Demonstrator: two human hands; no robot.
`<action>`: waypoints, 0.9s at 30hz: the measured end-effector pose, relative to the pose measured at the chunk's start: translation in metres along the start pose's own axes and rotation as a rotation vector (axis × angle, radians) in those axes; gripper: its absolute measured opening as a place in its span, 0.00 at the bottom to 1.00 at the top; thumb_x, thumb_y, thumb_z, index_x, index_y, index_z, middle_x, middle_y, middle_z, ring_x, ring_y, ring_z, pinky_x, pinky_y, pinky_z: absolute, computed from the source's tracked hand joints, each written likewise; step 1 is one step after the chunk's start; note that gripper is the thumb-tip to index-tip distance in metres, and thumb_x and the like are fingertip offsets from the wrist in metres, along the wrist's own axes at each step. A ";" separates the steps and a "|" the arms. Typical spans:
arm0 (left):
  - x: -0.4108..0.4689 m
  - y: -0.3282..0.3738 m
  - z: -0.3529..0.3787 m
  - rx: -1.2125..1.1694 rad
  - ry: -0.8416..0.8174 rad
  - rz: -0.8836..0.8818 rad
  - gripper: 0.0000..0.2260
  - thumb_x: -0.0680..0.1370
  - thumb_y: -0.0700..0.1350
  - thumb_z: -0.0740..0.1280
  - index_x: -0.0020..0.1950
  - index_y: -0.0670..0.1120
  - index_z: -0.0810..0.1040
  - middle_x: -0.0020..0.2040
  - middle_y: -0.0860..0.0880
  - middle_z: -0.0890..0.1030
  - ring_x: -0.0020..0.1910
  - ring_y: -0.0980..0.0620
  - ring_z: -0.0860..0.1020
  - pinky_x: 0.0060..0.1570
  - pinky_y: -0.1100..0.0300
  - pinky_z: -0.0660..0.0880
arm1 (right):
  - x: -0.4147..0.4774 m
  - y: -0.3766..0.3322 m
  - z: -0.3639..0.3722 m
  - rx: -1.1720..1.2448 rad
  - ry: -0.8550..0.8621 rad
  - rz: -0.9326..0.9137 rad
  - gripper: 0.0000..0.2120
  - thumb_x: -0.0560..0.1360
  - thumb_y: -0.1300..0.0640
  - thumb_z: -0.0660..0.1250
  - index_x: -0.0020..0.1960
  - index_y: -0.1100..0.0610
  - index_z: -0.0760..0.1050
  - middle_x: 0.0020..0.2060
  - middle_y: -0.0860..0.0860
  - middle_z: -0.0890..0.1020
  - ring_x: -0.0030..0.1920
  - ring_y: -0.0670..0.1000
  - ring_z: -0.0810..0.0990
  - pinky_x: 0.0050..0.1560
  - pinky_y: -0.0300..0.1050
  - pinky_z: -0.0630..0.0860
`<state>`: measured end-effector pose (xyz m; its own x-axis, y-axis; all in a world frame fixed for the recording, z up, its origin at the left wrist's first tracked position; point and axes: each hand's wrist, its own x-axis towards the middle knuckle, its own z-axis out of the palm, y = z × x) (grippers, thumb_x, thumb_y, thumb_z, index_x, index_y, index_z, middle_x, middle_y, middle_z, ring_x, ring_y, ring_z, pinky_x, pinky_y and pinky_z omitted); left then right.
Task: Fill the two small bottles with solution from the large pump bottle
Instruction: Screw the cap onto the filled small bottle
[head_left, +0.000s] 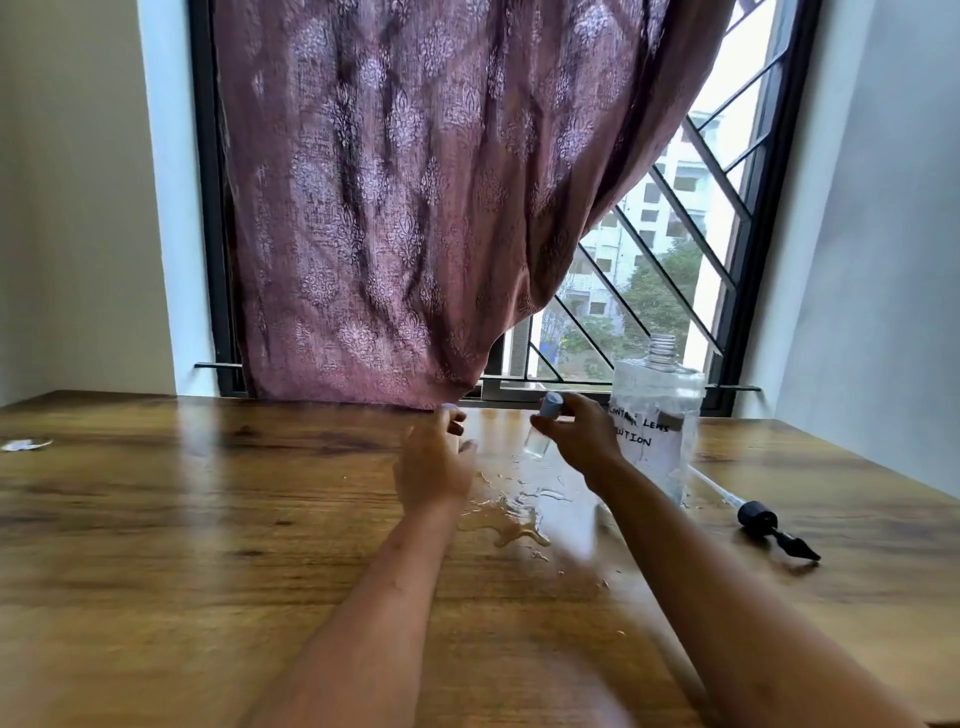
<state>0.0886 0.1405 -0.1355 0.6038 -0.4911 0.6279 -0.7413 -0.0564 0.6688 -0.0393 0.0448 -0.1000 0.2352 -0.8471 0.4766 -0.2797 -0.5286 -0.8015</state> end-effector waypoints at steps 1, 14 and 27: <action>0.001 -0.002 -0.002 0.004 0.030 -0.041 0.14 0.74 0.44 0.68 0.59 0.48 0.75 0.52 0.47 0.81 0.53 0.44 0.77 0.50 0.50 0.74 | 0.005 0.002 0.004 -0.045 0.003 0.019 0.16 0.70 0.60 0.72 0.57 0.61 0.77 0.53 0.55 0.79 0.52 0.54 0.76 0.49 0.44 0.70; 0.007 -0.011 -0.005 -0.016 0.076 -0.177 0.11 0.75 0.46 0.67 0.56 0.45 0.76 0.52 0.45 0.80 0.53 0.43 0.76 0.48 0.52 0.71 | 0.025 0.021 0.035 -0.212 -0.023 0.091 0.21 0.71 0.62 0.70 0.63 0.61 0.72 0.58 0.61 0.79 0.57 0.59 0.76 0.55 0.48 0.73; 0.009 -0.020 -0.007 -0.028 -0.031 -0.342 0.14 0.75 0.48 0.64 0.59 0.46 0.73 0.60 0.44 0.76 0.61 0.41 0.73 0.59 0.46 0.71 | 0.010 -0.050 0.081 -0.352 -0.286 -0.377 0.24 0.72 0.59 0.68 0.67 0.58 0.70 0.64 0.58 0.74 0.64 0.57 0.72 0.64 0.45 0.67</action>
<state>0.1108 0.1429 -0.1399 0.8067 -0.4739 0.3530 -0.4884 -0.1985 0.8497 0.0527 0.0668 -0.0846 0.6064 -0.5743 0.5499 -0.4089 -0.8184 -0.4038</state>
